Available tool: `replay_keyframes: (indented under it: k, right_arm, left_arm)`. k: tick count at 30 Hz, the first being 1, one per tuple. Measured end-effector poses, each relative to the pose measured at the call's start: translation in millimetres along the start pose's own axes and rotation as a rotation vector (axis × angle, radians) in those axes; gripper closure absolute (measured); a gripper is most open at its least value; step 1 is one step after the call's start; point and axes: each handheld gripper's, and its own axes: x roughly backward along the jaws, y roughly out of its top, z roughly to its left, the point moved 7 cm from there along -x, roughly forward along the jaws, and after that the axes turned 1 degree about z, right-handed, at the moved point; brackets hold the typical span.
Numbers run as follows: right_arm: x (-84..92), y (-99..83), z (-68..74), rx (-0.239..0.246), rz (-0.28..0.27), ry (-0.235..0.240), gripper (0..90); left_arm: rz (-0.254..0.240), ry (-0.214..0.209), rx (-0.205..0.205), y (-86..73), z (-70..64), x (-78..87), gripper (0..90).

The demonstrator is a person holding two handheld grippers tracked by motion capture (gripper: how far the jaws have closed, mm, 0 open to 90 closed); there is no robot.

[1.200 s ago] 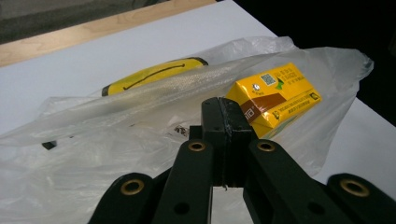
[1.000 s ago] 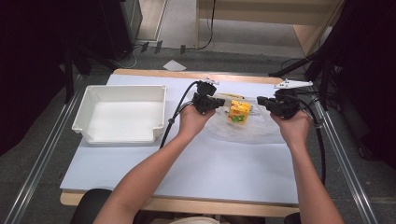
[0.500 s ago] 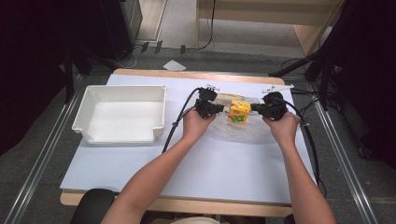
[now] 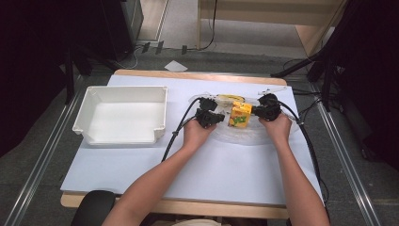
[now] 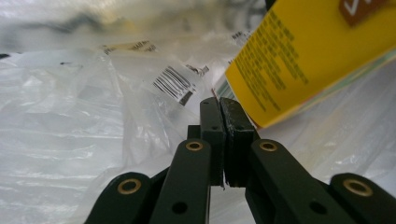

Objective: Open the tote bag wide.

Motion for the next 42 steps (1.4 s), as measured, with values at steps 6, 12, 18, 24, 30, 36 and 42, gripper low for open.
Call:
replay_keyframes:
  k: [6, 12, 18, 24, 30, 36, 42]
  right_arm:
    - [-10.2, -2.7, 3.7, 0.004, 0.005, 0.024, 90.0]
    - [-21.6, -7.8, 0.7, 0.017, 0.033, 0.012, 90.0]
    - [-24.9, -5.1, -2.3, 0.005, 0.012, 0.006, 90.0]
    - [-26.4, -2.6, -7.3, -0.007, 0.009, -0.012, 90.0]
    - [-28.6, 0.6, -15.4, -0.015, 0.0, -0.028, 90.0]
    - [-34.6, 9.5, -23.4, -0.017, 0.01, -0.046, 90.0]
    - [-42.4, 19.2, -28.4, -0.035, 0.018, -0.061, 90.0]
  left_arm:
    - [0.003, -0.01, -0.003, -10.0, -2.9, -2.7, 88.7]
    - [0.009, -0.022, -0.009, -21.9, -4.6, -5.4, 89.1]
    - [0.009, -0.023, -0.02, -25.8, -6.1, -2.9, 89.9]
    - [0.008, -0.028, -0.033, -29.7, -8.9, -0.9, 90.0]
    - [0.026, -0.039, -0.052, -36.1, -13.3, 4.2, 90.0]
    - [0.039, -0.05, -0.071, -43.9, -16.0, 11.0, 90.0]
    - [0.044, -0.065, -0.075, -51.7, -18.1, 17.5, 90.0]
